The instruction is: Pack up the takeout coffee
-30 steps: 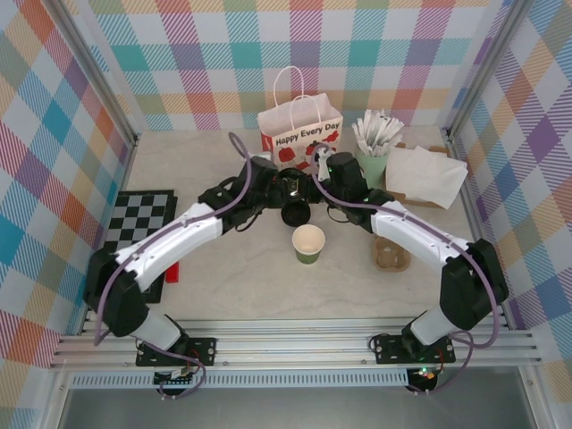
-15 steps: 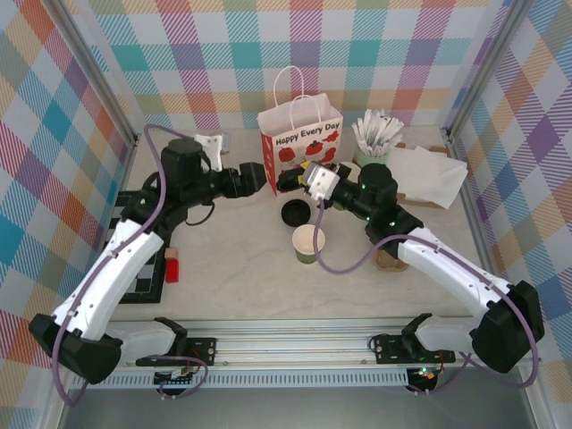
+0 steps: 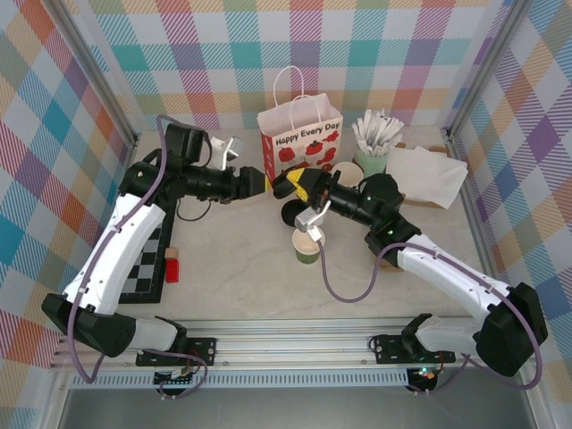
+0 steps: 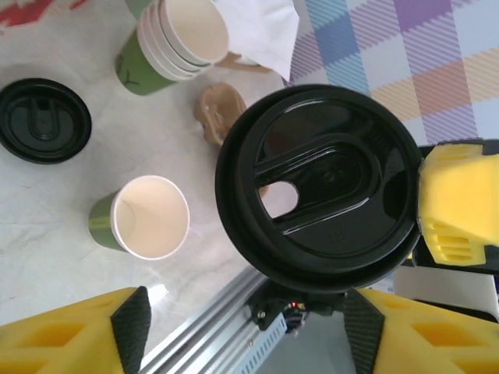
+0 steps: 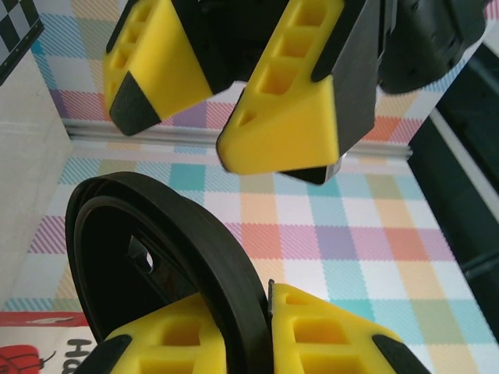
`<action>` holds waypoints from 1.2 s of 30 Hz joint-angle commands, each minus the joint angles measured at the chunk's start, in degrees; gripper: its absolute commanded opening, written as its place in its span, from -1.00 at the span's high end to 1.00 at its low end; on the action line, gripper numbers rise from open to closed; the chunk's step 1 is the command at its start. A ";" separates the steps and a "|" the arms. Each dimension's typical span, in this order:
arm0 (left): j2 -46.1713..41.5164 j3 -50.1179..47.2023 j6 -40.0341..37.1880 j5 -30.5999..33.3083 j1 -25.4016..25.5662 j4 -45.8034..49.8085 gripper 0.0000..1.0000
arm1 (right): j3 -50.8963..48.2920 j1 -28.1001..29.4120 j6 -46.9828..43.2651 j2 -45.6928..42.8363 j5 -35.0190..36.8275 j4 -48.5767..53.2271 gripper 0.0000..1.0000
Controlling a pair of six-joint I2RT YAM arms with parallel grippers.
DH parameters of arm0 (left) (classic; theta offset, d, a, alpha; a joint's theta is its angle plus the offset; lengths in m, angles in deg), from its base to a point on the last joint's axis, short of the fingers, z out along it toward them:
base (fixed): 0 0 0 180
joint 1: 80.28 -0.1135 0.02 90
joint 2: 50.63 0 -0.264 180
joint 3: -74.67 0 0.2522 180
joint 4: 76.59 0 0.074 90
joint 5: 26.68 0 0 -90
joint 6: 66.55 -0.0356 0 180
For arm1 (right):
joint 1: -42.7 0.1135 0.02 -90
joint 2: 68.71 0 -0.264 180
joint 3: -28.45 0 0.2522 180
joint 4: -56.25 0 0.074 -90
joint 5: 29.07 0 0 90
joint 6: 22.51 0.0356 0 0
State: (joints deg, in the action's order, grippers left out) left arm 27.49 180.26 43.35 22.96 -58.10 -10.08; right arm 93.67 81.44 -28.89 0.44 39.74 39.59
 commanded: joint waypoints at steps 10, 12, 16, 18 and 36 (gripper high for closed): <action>5.18 4.96 -5.24 -11.37 -0.38 4.46 0.08 | -0.43 2.74 -7.00 -2.44 -8.51 0.05 1.00; 5.25 4.36 -5.73 -12.20 -0.38 4.23 0.17 | -0.40 2.98 -6.47 -2.13 -8.05 -0.36 1.00; 5.50 4.03 -6.02 -12.25 -0.38 4.38 0.32 | -0.31 3.43 -7.25 -1.48 -7.80 -0.22 1.00; 5.68 3.88 -6.76 -14.37 -0.38 4.37 0.38 | -0.22 3.53 -7.89 -1.22 -7.57 0.13 1.00; 7.50 2.55 -16.47 -23.11 -0.71 10.20 0.57 | 0.83 3.62 -11.20 -0.59 -6.80 3.24 1.00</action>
State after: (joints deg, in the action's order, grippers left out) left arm 34.18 182.31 29.36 6.57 -59.46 -3.61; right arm 93.62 84.77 -38.44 -0.94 33.20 40.97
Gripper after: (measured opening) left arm 0.233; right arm 0.157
